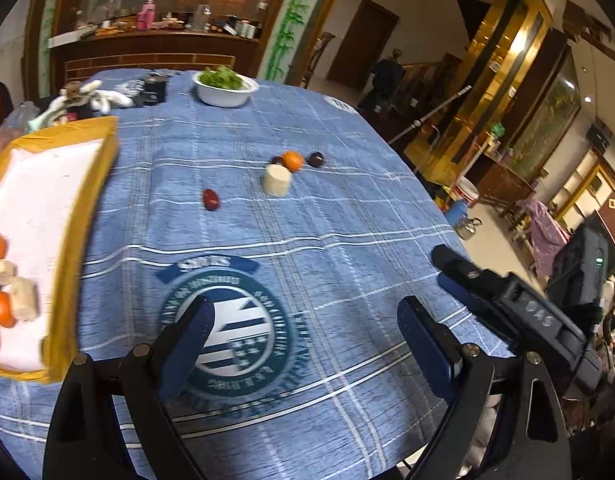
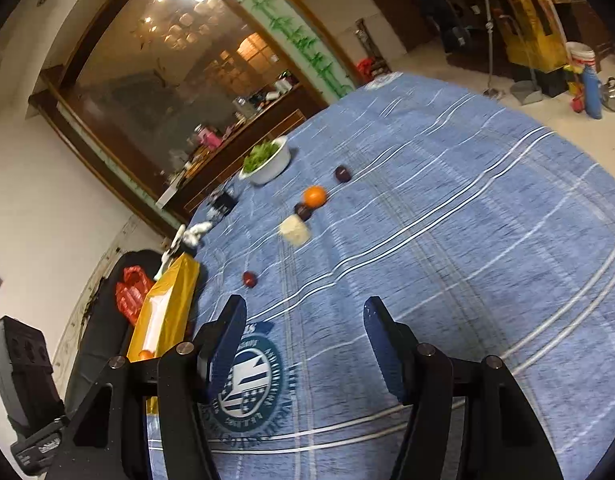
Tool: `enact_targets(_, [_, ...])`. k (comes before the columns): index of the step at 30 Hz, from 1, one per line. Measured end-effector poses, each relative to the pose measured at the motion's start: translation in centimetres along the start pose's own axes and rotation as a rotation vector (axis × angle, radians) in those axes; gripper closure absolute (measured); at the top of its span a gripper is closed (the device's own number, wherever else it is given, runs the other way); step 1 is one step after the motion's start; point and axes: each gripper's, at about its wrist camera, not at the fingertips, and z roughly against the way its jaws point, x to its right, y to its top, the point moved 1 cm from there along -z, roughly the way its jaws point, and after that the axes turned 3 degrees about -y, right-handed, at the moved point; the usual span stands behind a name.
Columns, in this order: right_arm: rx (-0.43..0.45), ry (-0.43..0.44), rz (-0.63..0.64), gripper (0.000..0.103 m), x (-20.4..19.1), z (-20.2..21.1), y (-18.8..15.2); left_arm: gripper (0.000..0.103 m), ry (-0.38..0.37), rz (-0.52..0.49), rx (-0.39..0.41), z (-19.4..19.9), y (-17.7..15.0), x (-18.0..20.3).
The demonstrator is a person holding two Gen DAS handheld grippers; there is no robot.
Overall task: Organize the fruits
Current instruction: 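Move both open tools back from the tray to the remaining items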
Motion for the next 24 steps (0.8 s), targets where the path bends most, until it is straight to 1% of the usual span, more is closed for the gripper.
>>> enact_targets(2, [0.037,-0.024,-0.003,0.036,0.7,1.3,0.4,0.011,-0.032,-0.003,-0.009,-0.8,0.0,0.7])
enact_targets(4, [0.079,-0.052,-0.014,0.032,1.6,2.7,0.7,0.011,-0.072,-0.012,-0.002,-1.0,0.0,1.3])
enact_targets(6, [0.103,-0.076,-0.025,0.031,2.4,3.6,0.8,0.011,-0.11,-0.041,-0.002,-1.2,-0.1,2.4])
enact_targets(9, [0.103,-0.09,-0.039,0.031,3.1,4.0,0.8,0.011,-0.139,-0.074,-0.029,-1.5,-0.5,3.4])
enact_targets(12, [0.09,-0.091,-0.041,0.031,3.1,3.5,0.8,0.011,-0.119,-0.092,-0.054,-1.8,-0.8,3.7])
enact_targets(14, [0.077,-0.086,-0.028,0.031,2.6,3.0,0.6,0.011,-0.09,-0.085,-0.058,-1.5,-0.7,3.1])
enact_targets(16, [0.062,-0.082,-0.005,0.031,1.9,2.3,0.5,0.017,-0.066,-0.064,-0.051,-0.9,-0.4,2.1])
enact_targets(17, [0.054,-0.079,0.004,0.031,1.7,1.9,0.5,0.022,-0.047,-0.052,-0.042,-0.6,-0.1,1.2])
enact_targets(19, [0.038,-0.071,0.023,0.031,1.2,1.1,0.7,0.024,0.005,-0.025,-0.007,0.5,0.8,-0.5])
enact_targets(21, [0.026,-0.071,0.047,0.031,0.7,0.2,1.0,0.024,0.059,0.023,0.056,2.2,2.1,-3.2])
enact_targets(24, [-0.009,-0.08,0.086,0.031,0.1,-1.7,1.8,0.024,0.124,0.081,0.104,3.3,3.4,-6.4])
